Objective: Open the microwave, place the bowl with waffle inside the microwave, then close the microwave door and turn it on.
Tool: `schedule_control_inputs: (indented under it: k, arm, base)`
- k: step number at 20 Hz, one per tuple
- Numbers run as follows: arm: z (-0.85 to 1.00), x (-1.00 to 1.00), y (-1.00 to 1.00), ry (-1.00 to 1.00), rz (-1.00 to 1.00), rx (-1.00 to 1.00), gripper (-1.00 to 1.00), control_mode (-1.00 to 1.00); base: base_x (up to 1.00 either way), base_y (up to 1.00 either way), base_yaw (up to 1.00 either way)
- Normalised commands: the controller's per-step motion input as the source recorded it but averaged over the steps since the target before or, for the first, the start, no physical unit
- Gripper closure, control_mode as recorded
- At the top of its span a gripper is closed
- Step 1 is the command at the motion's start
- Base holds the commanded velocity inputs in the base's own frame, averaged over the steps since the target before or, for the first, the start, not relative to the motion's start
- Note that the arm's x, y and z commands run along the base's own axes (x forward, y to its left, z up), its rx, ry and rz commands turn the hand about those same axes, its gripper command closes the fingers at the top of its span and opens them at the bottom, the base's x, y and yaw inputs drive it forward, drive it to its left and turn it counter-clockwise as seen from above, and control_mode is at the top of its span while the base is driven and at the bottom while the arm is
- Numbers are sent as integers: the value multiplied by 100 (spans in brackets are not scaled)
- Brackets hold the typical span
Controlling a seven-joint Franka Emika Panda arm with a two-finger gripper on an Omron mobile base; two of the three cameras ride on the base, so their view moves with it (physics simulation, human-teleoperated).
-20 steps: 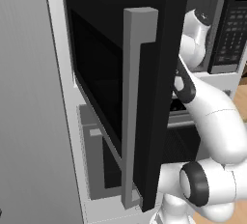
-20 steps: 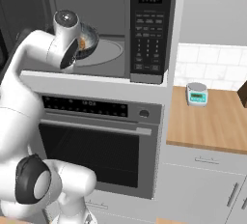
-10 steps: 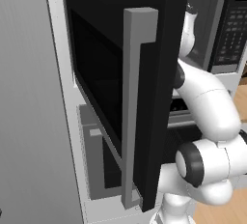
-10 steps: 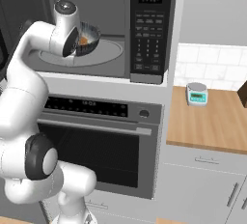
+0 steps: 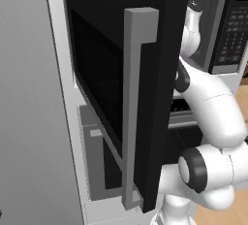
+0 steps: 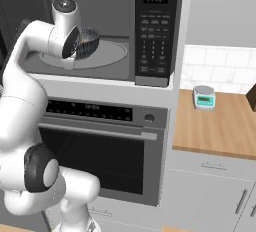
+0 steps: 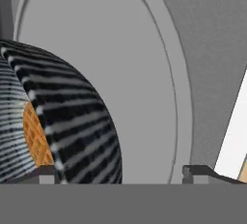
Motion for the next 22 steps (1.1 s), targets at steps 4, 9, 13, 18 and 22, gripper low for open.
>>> schedule_control_inputs:
  k: [4,9,13,18,22]
  arm:
    - [25,-86,-2,-9,2,0,-100,-100]
    - [12,-100,-7,-14,10,0,-100,-100]
    - [10,-100,-13,-19,9,0,-100,-100]
    - [9,-100,-6,-19,5,0,100,-100]
    - [5,-100,-6,-24,0,0,100,-100]
  base:
    - [0,0,0]
    - [0,0,0]
    - [0,0,0]
    - [0,0,0]
    - [0,0,0]
